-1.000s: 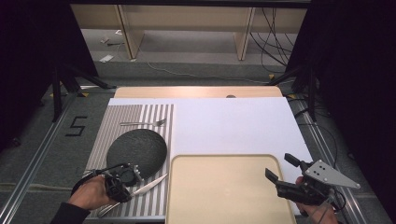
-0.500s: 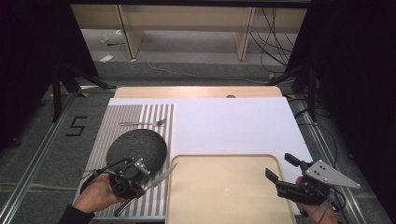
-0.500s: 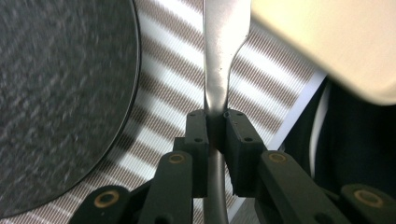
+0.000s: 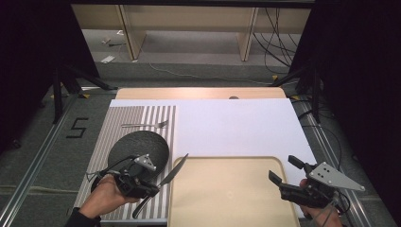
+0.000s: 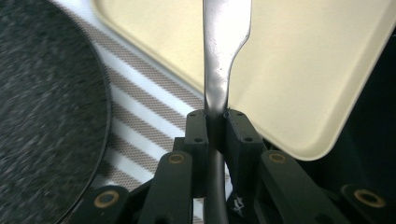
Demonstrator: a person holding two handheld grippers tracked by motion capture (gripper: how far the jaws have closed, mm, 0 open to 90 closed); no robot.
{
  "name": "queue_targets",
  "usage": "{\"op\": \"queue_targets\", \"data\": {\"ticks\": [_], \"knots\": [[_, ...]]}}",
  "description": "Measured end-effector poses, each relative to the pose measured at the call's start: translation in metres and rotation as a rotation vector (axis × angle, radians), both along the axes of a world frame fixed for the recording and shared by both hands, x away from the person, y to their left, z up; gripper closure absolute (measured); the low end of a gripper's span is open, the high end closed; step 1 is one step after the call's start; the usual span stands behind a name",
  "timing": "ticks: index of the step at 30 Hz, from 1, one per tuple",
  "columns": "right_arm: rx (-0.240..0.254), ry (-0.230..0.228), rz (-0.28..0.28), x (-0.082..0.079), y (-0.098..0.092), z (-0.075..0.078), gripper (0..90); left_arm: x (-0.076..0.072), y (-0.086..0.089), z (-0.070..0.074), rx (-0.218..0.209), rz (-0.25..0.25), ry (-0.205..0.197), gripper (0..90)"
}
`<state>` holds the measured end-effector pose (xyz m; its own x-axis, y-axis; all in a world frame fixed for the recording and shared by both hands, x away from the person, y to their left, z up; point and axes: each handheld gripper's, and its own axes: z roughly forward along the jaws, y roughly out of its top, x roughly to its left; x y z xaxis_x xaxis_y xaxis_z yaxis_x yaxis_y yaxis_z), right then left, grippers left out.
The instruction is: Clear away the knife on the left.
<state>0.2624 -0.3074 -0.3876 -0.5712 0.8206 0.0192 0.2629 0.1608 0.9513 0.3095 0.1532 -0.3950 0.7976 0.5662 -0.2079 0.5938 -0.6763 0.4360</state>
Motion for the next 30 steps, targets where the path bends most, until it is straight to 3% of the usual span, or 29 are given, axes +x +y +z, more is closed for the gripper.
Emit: {"op": "queue_targets", "data": {"ticks": [3, 8, 16, 30], "knots": [[-0.001, 0.002, 0.000, 0.000, 0.000, 0.000, 17.3, 0.000, -0.006, 0.001, -0.010, -0.004, -0.001, 79.7], [-0.002, 0.000, 0.002, 0.000, 0.000, 0.000, 17.3, 0.000, -0.023, -0.002, -0.007, -0.060, 0.001, 79.7], [-0.003, 0.001, 0.001, 0.000, 0.001, 0.000, 17.5, 0.009, -0.048, -0.005, -0.010, -0.080, 0.010, 79.7], [-0.005, 0.002, 0.002, 0.000, 0.001, 0.000, 17.6, 0.018, -0.080, -0.006, -0.002, -0.110, 0.097, 79.7]]}}
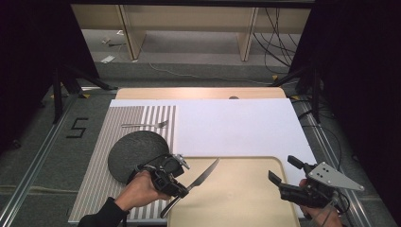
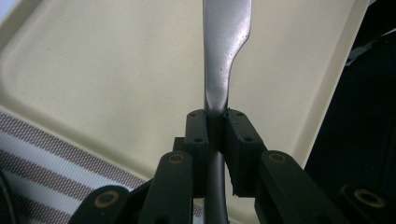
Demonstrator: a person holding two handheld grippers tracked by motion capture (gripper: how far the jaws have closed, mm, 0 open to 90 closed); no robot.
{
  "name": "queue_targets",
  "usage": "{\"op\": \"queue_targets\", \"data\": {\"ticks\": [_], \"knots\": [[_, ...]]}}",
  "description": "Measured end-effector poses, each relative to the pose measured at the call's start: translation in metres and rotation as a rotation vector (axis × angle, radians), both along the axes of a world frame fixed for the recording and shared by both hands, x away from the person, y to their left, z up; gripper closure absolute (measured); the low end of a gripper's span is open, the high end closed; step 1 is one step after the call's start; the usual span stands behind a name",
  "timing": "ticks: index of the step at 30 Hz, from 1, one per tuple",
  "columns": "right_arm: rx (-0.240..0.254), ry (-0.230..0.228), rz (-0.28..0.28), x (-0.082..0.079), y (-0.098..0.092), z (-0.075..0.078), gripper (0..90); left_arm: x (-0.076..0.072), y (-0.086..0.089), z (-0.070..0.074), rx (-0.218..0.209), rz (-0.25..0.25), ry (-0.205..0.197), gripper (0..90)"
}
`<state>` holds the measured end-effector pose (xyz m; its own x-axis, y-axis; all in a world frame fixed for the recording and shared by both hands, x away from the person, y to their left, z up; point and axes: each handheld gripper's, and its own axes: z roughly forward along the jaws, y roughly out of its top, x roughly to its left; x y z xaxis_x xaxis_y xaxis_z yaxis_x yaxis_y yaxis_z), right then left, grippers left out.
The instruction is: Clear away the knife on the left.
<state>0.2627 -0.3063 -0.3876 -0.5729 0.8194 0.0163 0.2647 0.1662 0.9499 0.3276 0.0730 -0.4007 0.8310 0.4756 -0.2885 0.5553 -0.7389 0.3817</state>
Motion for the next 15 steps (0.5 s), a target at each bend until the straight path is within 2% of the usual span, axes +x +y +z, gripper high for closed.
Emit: {"op": "queue_targets", "data": {"ticks": [2, 7, 10, 15], "knots": [[0.004, -0.002, 0.001, 0.000, 0.000, 0.000, 17.6, 0.001, -0.005, -0.001, -0.006, -0.007, -0.004, 79.7], [0.002, -0.001, -0.001, 0.000, 0.000, 0.000, 17.7, 0.000, -0.022, -0.012, -0.008, -0.040, 0.039, 79.8], [0.001, 0.000, -0.001, 0.000, 0.000, 0.000, 17.8, 0.001, -0.026, -0.017, 0.000, -0.045, 0.051, 79.8], [0.000, 0.002, -0.002, 0.000, 0.000, 0.000, 18.1, 0.002, -0.032, -0.023, -0.014, -0.051, 0.089, 79.7]]}}
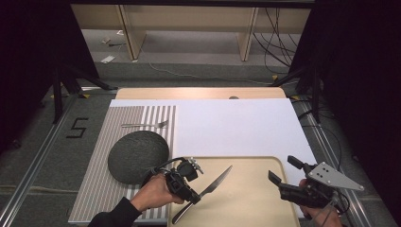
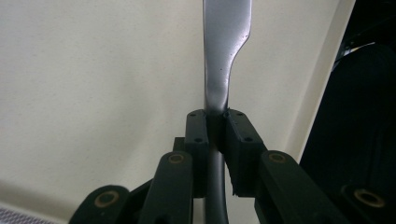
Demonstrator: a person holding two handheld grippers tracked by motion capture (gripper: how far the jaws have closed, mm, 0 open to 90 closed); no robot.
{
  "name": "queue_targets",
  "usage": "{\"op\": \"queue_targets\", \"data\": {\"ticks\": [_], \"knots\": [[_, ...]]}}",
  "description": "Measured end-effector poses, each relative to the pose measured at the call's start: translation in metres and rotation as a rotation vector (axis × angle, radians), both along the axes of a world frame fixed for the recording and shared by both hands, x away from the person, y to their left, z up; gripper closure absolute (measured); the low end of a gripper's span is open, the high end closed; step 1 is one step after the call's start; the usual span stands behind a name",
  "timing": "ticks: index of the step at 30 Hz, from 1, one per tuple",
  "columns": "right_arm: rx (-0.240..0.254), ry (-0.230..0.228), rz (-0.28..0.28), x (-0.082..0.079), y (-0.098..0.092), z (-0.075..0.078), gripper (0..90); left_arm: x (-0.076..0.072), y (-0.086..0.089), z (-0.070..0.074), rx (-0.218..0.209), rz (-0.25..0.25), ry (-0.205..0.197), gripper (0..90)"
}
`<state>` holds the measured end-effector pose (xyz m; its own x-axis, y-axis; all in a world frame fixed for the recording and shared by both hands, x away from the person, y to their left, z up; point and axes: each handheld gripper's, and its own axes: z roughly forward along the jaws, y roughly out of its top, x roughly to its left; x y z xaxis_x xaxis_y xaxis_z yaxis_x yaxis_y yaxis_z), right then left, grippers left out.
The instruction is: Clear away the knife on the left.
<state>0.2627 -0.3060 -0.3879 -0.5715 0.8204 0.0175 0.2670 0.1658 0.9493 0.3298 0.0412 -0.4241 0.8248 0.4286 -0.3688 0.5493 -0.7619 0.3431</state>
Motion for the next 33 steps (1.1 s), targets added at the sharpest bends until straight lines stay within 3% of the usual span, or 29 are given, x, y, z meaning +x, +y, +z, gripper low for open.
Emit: {"op": "queue_targets", "data": {"ticks": [8, 16, 28, 33], "knots": [[0.002, -0.002, 0.003, -0.001, 0.000, 0.000, 18.1, 0.003, -0.005, -0.008, -0.013, 0.018, 0.045, 79.7], [-0.001, 0.001, 0.000, -0.001, 0.000, 0.000, 18.1, 0.008, -0.004, -0.023, 0.014, 0.066, 0.082, 79.6], [-0.013, 0.004, 0.006, -0.001, 0.002, -0.001, 18.3, 0.011, -0.005, -0.032, 0.051, 0.099, 0.075, 79.3], [-0.017, 0.009, 0.003, -0.001, 0.002, -0.001, 18.3, 0.010, -0.006, -0.035, 0.084, 0.102, 0.048, 78.9]]}}
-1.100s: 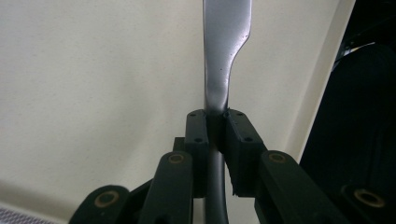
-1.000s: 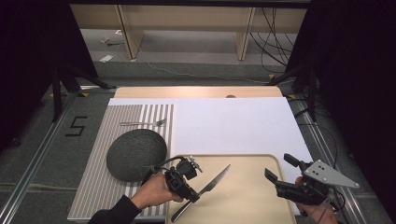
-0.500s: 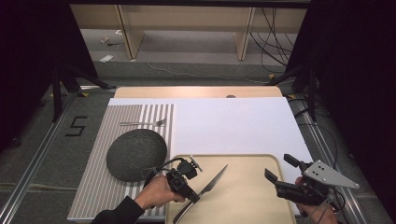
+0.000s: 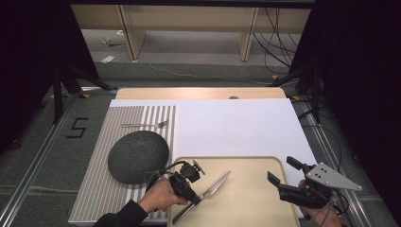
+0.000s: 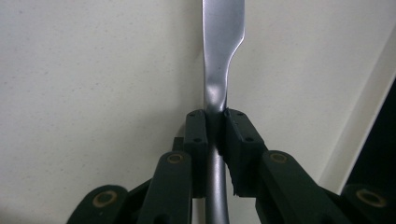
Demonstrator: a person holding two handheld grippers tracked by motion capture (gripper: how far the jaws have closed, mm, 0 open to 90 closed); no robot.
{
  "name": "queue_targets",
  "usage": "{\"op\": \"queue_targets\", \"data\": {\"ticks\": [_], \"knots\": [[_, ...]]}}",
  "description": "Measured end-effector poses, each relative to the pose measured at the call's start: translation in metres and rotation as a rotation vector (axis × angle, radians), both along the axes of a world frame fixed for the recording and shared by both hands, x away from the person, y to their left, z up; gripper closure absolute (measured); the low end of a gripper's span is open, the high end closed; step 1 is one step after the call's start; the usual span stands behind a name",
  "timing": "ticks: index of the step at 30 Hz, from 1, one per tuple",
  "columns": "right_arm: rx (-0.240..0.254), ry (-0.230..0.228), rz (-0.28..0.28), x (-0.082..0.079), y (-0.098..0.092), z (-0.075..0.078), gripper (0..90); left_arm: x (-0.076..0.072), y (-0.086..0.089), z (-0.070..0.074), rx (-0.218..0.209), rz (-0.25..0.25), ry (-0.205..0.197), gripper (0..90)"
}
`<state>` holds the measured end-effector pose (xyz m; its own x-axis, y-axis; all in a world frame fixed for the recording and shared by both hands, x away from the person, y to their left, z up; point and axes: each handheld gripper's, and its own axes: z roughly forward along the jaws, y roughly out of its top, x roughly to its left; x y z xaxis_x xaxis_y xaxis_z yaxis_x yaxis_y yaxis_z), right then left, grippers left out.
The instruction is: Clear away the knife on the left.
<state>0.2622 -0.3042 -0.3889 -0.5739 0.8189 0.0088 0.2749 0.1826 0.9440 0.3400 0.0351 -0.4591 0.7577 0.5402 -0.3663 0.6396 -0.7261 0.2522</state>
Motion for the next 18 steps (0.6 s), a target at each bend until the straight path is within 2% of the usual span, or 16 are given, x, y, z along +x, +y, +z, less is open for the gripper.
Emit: {"op": "queue_targets", "data": {"ticks": [4, 8, 10, 13, 15, 18], "knots": [[-0.005, -0.001, 0.005, 0.000, 0.000, 0.000, 18.4, -0.001, 0.000, -0.001, 0.013, 0.000, -0.010, 78.8], [-0.005, 0.003, 0.002, 0.000, 0.001, 0.000, 18.4, -0.001, 0.001, 0.001, -0.002, 0.014, -0.032, 78.2], [-0.006, 0.002, 0.004, 0.000, 0.000, 0.000, 18.4, 0.000, 0.002, 0.006, -0.024, 0.020, -0.054, 70.6], [-0.008, 0.003, 0.005, 0.000, 0.001, 0.000, 18.4, -0.002, 0.002, 0.016, -0.087, 0.000, -0.111, 59.0], [-0.006, 0.003, 0.003, 0.000, 0.001, 0.000, 18.5, -0.006, -0.001, 0.021, -0.109, -0.027, -0.152, 51.3], [-0.007, 0.004, 0.005, 0.000, 0.001, 0.000, 18.5, -0.009, -0.007, 0.022, -0.119, -0.042, -0.186, 46.5]]}}
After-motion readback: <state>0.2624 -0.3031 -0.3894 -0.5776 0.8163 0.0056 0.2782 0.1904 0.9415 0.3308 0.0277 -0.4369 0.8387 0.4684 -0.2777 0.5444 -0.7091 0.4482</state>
